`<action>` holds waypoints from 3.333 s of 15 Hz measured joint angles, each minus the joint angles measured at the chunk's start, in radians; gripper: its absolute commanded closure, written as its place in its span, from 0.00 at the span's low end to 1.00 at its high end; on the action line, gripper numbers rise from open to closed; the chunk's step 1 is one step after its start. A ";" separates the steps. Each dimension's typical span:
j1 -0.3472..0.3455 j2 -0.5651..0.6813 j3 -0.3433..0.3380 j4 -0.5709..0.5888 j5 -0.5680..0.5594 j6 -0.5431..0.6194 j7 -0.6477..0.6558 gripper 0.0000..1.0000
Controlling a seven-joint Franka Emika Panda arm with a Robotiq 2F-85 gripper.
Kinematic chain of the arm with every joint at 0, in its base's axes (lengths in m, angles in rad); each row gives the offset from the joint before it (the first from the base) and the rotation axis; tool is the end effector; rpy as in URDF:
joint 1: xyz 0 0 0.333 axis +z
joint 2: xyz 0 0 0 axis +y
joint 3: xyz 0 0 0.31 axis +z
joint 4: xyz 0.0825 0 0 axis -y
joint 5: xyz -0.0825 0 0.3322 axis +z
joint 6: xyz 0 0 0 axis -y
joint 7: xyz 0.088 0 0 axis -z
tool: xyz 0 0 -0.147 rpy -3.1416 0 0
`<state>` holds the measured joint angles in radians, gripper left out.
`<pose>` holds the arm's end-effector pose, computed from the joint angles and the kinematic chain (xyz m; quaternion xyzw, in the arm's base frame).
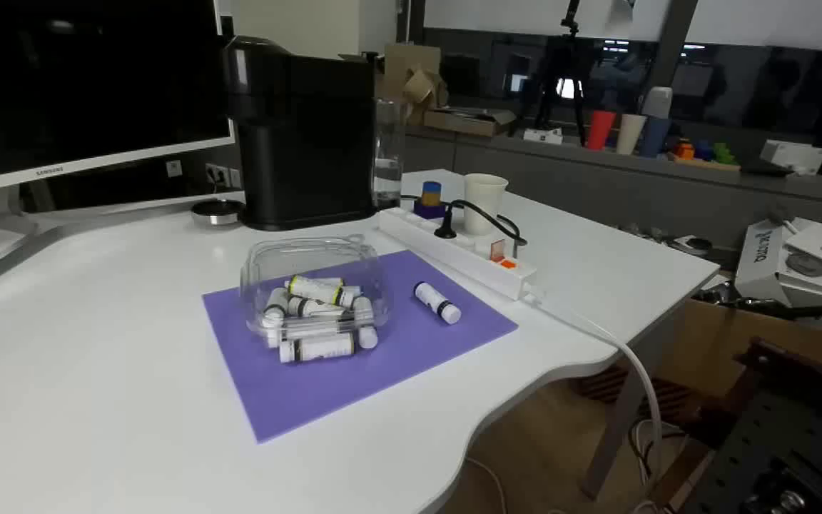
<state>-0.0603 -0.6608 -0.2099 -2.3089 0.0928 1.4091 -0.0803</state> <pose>0.2564 -0.0686 0.5195 -0.9842 0.0626 0.1058 0.1274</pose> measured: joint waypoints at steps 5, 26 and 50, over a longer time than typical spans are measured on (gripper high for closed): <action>0.000 -0.001 0.000 0.000 0.000 0.004 -0.001 0.00; -0.017 0.323 0.061 -0.164 -0.128 0.650 -0.110 0.00; -0.010 1.009 0.120 0.068 -0.189 1.064 -0.010 0.00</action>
<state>-0.0705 0.3484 -0.0899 -2.2412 -0.0964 2.4734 -0.0901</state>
